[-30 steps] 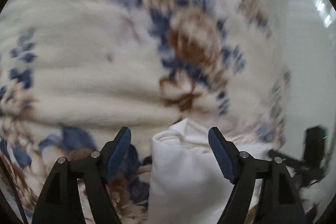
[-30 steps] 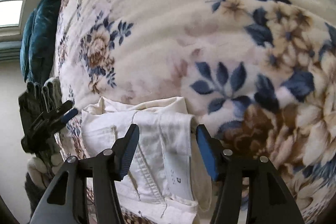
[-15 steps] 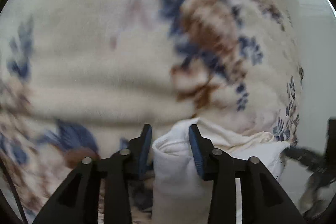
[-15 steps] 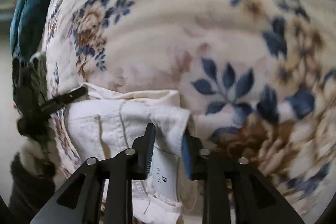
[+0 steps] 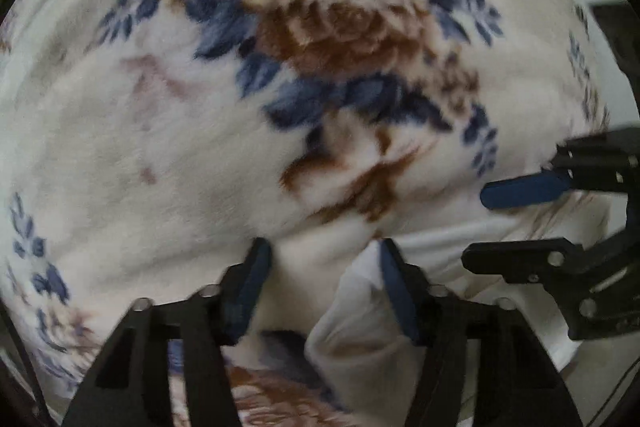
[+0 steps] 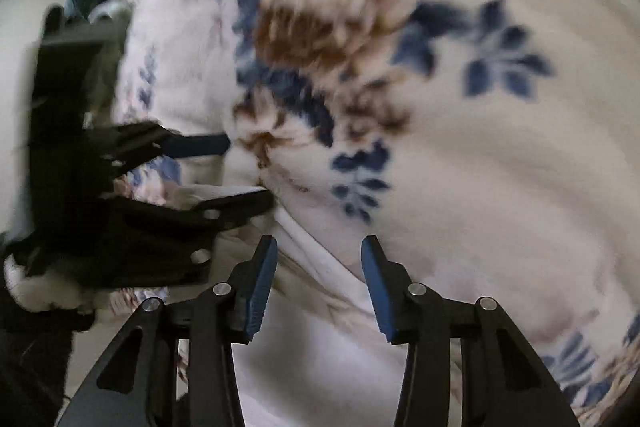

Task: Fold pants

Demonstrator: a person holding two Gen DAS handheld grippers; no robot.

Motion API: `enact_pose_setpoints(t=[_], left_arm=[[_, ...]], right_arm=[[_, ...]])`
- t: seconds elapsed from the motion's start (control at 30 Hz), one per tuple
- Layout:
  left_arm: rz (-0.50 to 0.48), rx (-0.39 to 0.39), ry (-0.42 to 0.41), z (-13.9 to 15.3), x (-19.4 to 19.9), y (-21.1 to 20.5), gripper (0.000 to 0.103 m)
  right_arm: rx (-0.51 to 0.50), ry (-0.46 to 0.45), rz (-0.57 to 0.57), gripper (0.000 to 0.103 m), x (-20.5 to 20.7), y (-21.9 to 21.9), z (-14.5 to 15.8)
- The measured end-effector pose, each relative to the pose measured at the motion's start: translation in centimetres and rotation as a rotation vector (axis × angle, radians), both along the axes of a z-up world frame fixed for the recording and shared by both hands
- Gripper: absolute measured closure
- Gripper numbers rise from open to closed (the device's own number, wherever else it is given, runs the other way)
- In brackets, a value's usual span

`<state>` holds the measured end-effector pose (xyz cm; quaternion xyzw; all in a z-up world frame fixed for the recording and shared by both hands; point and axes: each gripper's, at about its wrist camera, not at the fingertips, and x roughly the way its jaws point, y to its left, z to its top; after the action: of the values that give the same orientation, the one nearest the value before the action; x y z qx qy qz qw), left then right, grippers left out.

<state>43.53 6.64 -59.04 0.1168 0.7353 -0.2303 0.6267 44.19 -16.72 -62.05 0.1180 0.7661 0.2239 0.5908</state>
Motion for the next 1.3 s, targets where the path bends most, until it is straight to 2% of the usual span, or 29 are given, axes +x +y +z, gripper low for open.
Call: enact_pose_setpoints(t=[0.13, 0.17, 0.2, 0.23, 0.33, 0.47, 0.57, 0.67, 0.7, 0.73, 0.77, 0.8, 0.83, 0.9, 1.0, 1.1, 1.2, 1.27, 1.3], left_arm=[[-0.030, -0.007, -0.023, 0.6, -1.4, 1.2, 0.057], [-0.049, 0.002, -0.036, 0.5, -1.7, 1.1, 0.057], [-0.074, 0.012, -0.049, 0.3, -2.2, 1.0, 0.058], [-0.102, 0.021, -0.065, 0.4, -2.5, 0.5, 0.057], [-0.133, 0.022, -0.086, 0.2, -3.3, -0.1, 0.057], [-0.114, 0.009, -0.075, 0.2, -3.5, -0.1, 0.056], [-0.093, 0.006, -0.079, 0.8, -3.3, -0.2, 0.055], [0.025, -0.088, -0.091, 3.8, -2.5, 0.3, 0.054], [0.064, -0.122, -0.101, 5.0, -2.4, 0.9, 0.049], [0.103, -0.162, -0.103, 6.1, -2.4, 1.5, 0.041], [0.148, -0.198, -0.105, 7.1, -2.6, 2.3, 0.037], [0.187, -0.219, -0.101, 7.8, -2.9, 3.0, 0.032], [0.203, -0.230, -0.089, 7.8, -3.1, 3.3, 0.031], [0.226, -0.219, -0.032, 6.8, -3.5, 3.5, 0.031], [0.229, -0.143, 0.054, 4.3, -3.8, 3.9, 0.031], [0.311, -0.178, 0.109, 1.8, -4.2, 4.3, 0.031], [0.365, -0.230, 0.089, 0.9, -3.5, 3.9, 0.033], [0.326, -0.247, 0.020, 1.2, -3.0, 2.5, 0.054], [0.283, -0.257, -0.003, 1.5, -2.8, 1.4, 0.075]], right_arm=[[-0.006, -0.004, 0.087, 0.058, -0.7, 1.6, -0.6], [-0.034, -0.016, 0.099, 0.063, -0.8, 1.7, -0.7], [-0.099, -0.021, 0.117, 0.084, -1.1, 1.8, -1.1], [-0.129, -0.020, 0.121, 0.090, -1.2, 1.7, -1.4], [-0.183, -0.055, 0.136, 0.097, -1.6, 1.2, -1.2], [-0.178, -0.032, 0.049, 0.099, -1.9, -1.0, -1.7], [-0.187, -0.040, 0.069, 0.098, -2.1, -0.9, -1.3], [-0.134, -0.054, -0.022, 0.095, -2.2, -2.3, 0.6], [-0.121, -0.095, -0.043, 0.087, -2.4, -3.3, 1.9], [-0.115, -0.143, -0.067, 0.070, -2.8, -4.5, 3.5], [-0.102, -0.176, -0.089, 0.057, -3.1, -5.4, 4.7], [-0.081, -0.201, -0.110, 0.034, -3.7, -6.4, 5.8], [-0.063, -0.214, -0.139, 0.028, -4.3, -7.5, 6.7], [-0.070, -0.207, -0.217, 0.028, -5.8, -9.9, 8.0], [-0.110, -0.198, -0.329, 0.028, -8.3, -12.1, 9.2], [-0.156, -0.189, -0.395, 0.028, -10.7, -13.4, 9.2], [-0.139, -0.139, -0.472, 0.028, -13.2, -14.6, 7.9], [-0.130, -0.111, -0.513, 0.028, -14.4, -15.1, 6.7], [-0.120, -0.101, -0.528, 0.028, -14.8, -15.2, 6.2]])
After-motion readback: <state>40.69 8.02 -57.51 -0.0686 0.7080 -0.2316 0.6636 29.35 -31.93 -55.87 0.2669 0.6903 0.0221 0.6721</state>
